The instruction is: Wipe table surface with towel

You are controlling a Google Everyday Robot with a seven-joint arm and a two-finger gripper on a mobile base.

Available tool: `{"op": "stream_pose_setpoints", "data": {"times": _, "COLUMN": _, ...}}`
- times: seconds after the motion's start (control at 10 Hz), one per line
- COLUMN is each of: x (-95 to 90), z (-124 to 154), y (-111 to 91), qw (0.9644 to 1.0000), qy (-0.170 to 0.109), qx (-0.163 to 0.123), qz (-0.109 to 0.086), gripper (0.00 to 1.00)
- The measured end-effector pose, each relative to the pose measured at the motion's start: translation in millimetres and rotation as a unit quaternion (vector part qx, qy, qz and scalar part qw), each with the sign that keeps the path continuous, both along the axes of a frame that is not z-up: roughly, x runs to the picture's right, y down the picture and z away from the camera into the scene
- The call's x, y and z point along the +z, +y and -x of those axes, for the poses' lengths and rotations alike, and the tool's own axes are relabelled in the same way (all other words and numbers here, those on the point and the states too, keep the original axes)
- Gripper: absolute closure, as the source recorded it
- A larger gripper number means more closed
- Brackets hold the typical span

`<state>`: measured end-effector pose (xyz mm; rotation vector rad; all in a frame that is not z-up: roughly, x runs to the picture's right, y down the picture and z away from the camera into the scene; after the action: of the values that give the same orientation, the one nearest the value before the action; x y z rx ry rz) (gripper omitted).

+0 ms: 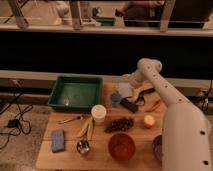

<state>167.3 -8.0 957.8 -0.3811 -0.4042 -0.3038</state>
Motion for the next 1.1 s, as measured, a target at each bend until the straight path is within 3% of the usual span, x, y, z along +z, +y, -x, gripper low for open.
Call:
{"op": "stream_pose_setpoints", "data": {"times": 0.2, "x": -2.4, "z": 0.4, "y": 0.9, "qw": 0.9995, "qy": -0.017, "qx": -0.019, "qz": -0.021, "gripper": 0.0}}
{"op": "stream_pose_setpoints", "data": {"times": 0.4, "x": -2.3, "z": 7.8, "y": -0.7, "qw": 0.9988, "qy": -0.027, "qx": -0.029, "qz": -0.029, "gripper": 0.0}}
{"op": "stream_pose_setpoints", "data": {"times": 0.6, "x": 7.6, "z": 14.4, "y": -9.4, "qw": 0.9992, "qy": 0.0, "qx": 0.038, "qz": 0.013, "gripper": 0.0}}
{"op": "stream_pose_setpoints", "data": {"times": 0.7, "x": 15.2, "z": 16.7, "y": -9.6, "qw": 0.9937, "qy": 0.022, "qx": 0.1, "qz": 0.044, "gripper": 0.0}}
{"op": "stream_pose_setpoints", "data": {"times": 0.9, "x": 24.6, "z": 17.3, "y": -2.3, "qw": 0.9825, "qy": 0.044, "qx": 0.163, "qz": 0.077, "gripper": 0.0}}
{"op": "stream_pose_setpoints", "data": {"times": 1.0, "x": 28.4, "z": 18.8, "y": 0.7, "qw": 0.976, "qy": 0.051, "qx": 0.192, "qz": 0.088, "gripper": 0.0}}
{"op": "stream_pose_setpoints", "data": {"times": 1.1, "x": 30.0, "z": 16.9, "y": 2.3, "qw": 0.9718, "qy": 0.057, "qx": 0.209, "qz": 0.093, "gripper": 0.0}}
